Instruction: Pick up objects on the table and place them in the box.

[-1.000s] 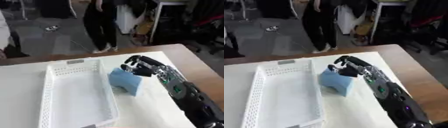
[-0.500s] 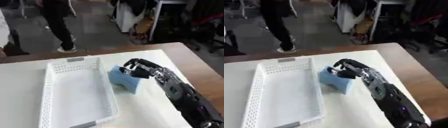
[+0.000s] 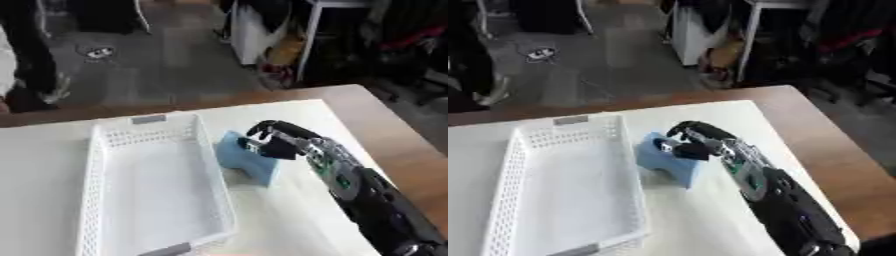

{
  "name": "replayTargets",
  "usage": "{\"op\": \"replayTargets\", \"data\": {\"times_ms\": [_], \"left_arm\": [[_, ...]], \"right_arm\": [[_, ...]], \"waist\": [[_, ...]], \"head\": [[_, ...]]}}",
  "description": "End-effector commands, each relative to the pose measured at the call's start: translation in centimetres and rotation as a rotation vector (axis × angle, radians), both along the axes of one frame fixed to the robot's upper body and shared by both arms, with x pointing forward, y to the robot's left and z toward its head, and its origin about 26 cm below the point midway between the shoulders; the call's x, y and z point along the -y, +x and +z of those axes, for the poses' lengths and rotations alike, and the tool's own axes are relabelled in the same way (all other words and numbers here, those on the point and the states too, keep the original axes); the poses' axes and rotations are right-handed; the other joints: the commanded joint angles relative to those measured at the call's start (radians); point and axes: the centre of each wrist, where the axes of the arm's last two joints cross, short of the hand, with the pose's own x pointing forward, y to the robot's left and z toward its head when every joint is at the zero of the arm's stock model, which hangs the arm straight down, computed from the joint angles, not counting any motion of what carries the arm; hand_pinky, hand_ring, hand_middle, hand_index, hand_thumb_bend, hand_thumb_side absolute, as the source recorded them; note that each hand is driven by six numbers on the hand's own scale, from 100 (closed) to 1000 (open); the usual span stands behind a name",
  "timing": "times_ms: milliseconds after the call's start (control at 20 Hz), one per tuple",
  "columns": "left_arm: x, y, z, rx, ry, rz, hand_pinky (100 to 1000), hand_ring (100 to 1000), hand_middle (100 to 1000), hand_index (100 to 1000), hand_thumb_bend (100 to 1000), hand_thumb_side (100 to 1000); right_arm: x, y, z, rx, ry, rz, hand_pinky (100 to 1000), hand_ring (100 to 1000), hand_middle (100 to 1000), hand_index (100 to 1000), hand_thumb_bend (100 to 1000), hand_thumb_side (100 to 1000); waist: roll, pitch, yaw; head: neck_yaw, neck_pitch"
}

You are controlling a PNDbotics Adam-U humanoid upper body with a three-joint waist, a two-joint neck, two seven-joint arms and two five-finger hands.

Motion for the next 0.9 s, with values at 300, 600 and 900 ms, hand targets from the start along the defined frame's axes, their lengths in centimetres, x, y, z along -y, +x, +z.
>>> {"op": "replayTargets", "data": {"times_ms": [300,600,900], "left_arm": [[-0.02,-0.29,0.84,0.029,0.011,-0.006,414,549,650,687,840,816],[0.02,-0.28,0.86,0.03,0.011,-0.008,414,549,650,687,839,816],[0.12,-0.27,1.02,0.035,0.008,-0.012,415,549,650,687,839,817]], "right_arm": [[1.09,0.02,1.66,0.042,-0.056,-0.006,790,861,879,892,401,1000],[1.13,0.36,1.99,0.043,-0.037,-0.018,771,850,873,912,382,1000],[1.6,0.91,2.09,0.034,-0.038,-0.042,779,850,867,919,390,1000]], "waist": [[0.001,-0.013,0.002],[0.0,-0.014,0.003],[0.0,-0.008,0.005]], "head": [[-0.015,0.006],[-0.04,0.009],[-0.046,0.004]]}}
